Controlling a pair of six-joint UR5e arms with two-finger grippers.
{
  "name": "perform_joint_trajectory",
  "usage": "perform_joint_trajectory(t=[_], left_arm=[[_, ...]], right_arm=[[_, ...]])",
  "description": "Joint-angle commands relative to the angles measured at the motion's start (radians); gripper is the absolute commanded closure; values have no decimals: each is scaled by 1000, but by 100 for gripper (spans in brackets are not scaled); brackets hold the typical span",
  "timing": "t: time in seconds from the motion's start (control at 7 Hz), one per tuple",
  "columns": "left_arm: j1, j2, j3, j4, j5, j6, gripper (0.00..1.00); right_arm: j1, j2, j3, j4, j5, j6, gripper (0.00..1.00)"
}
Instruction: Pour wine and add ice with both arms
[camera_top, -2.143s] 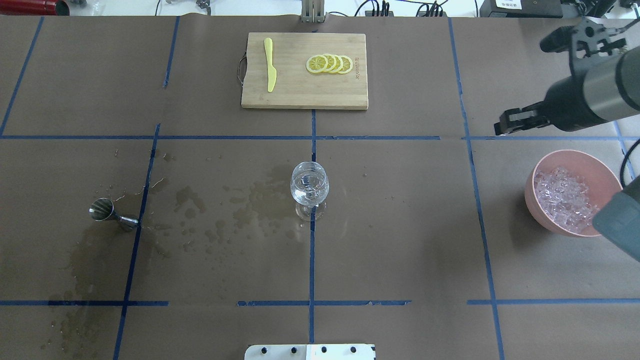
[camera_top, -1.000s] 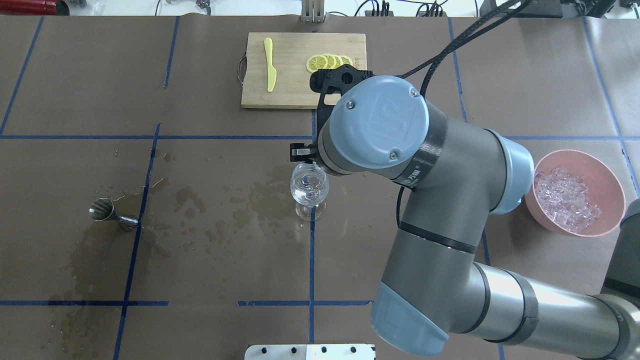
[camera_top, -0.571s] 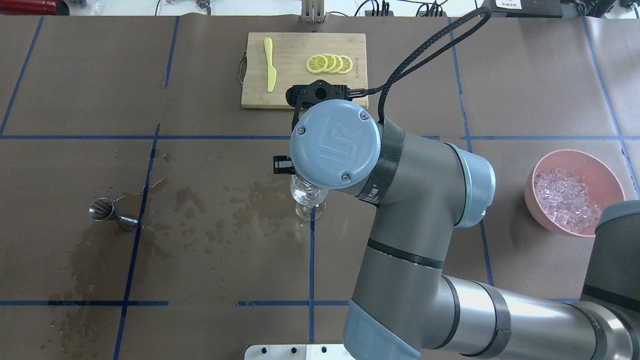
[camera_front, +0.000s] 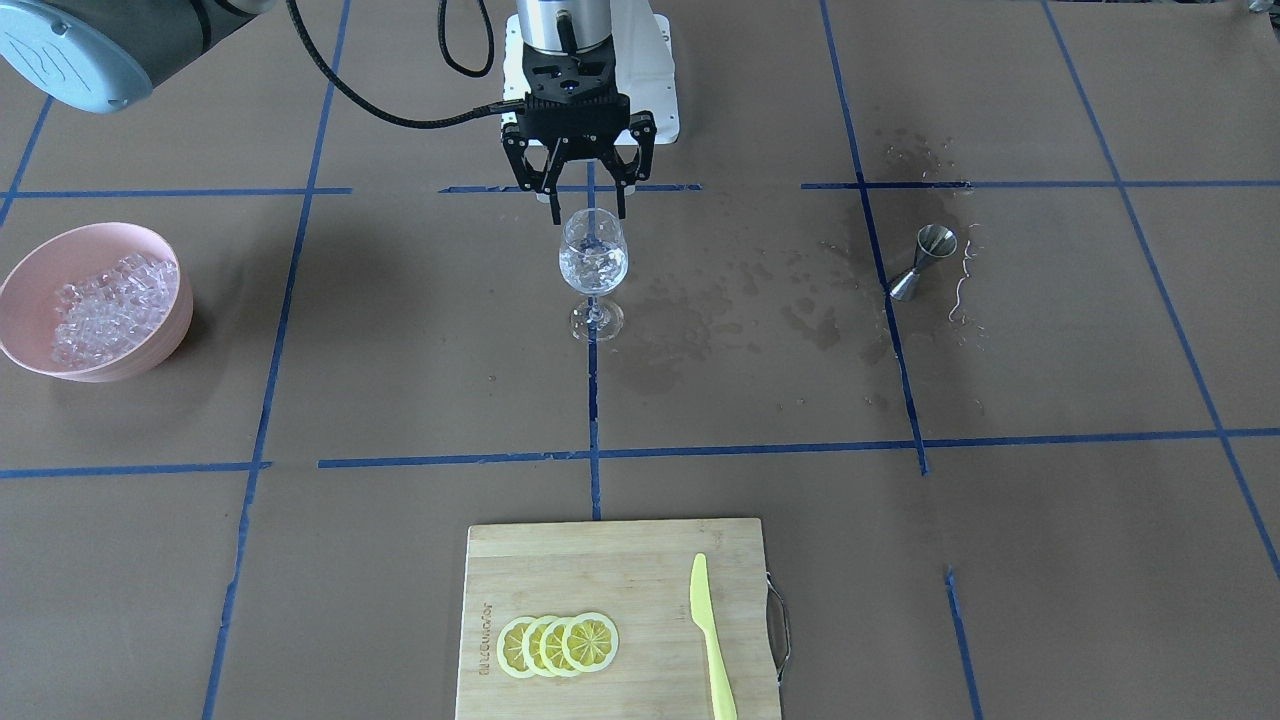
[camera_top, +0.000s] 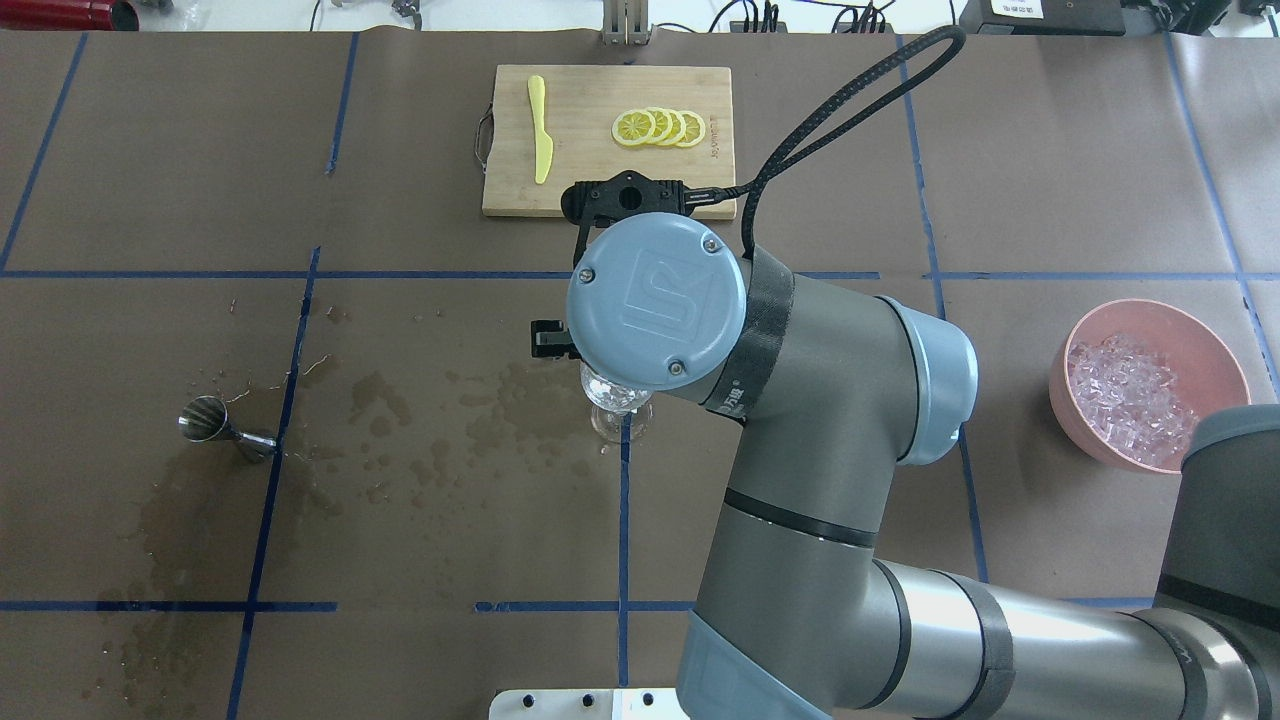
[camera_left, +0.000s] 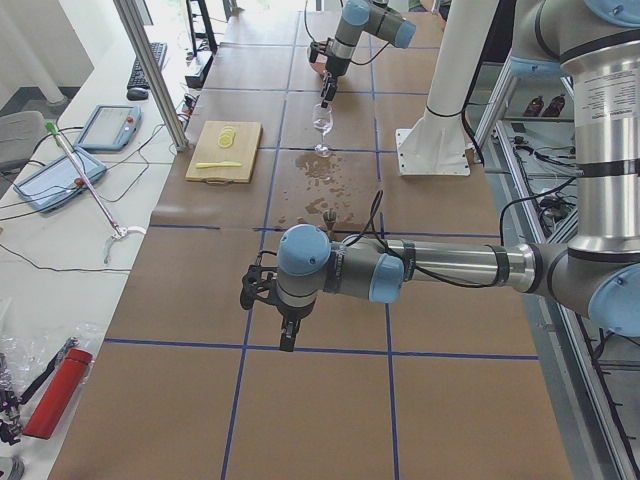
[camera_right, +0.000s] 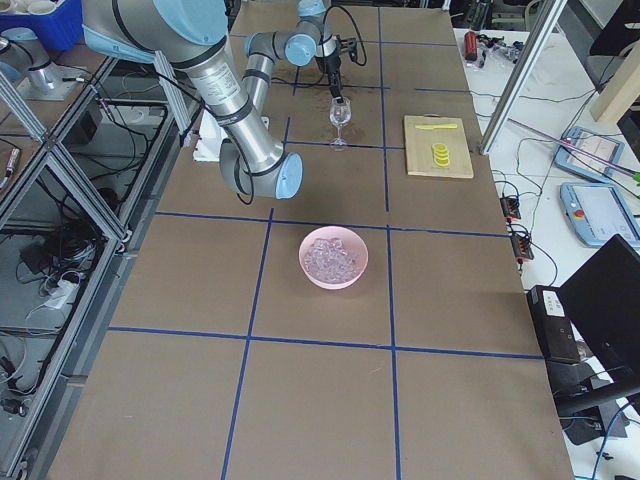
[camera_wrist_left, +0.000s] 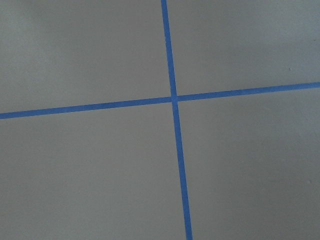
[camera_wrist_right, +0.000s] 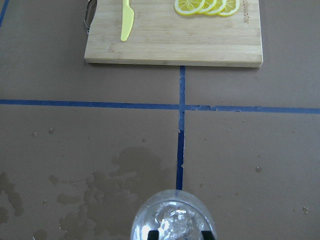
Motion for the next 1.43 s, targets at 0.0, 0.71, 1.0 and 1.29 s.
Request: perform_joint_trajectory(t=[0.0,0.71,1.0,1.29], left_arm=[[0,0,1,2,0,2,0],[-2,8,-1,0,-3,3,0],[0,11,1,3,-8,3,0],[-2,12,1,5,-6,3,0]], right_arm=[[16,-4,3,-2,29,-6,0],[402,-224,93,-9,378,-423,0],[590,-419,132,-6,494,-756,0],[796,-628,107,32,587,-1121,0]])
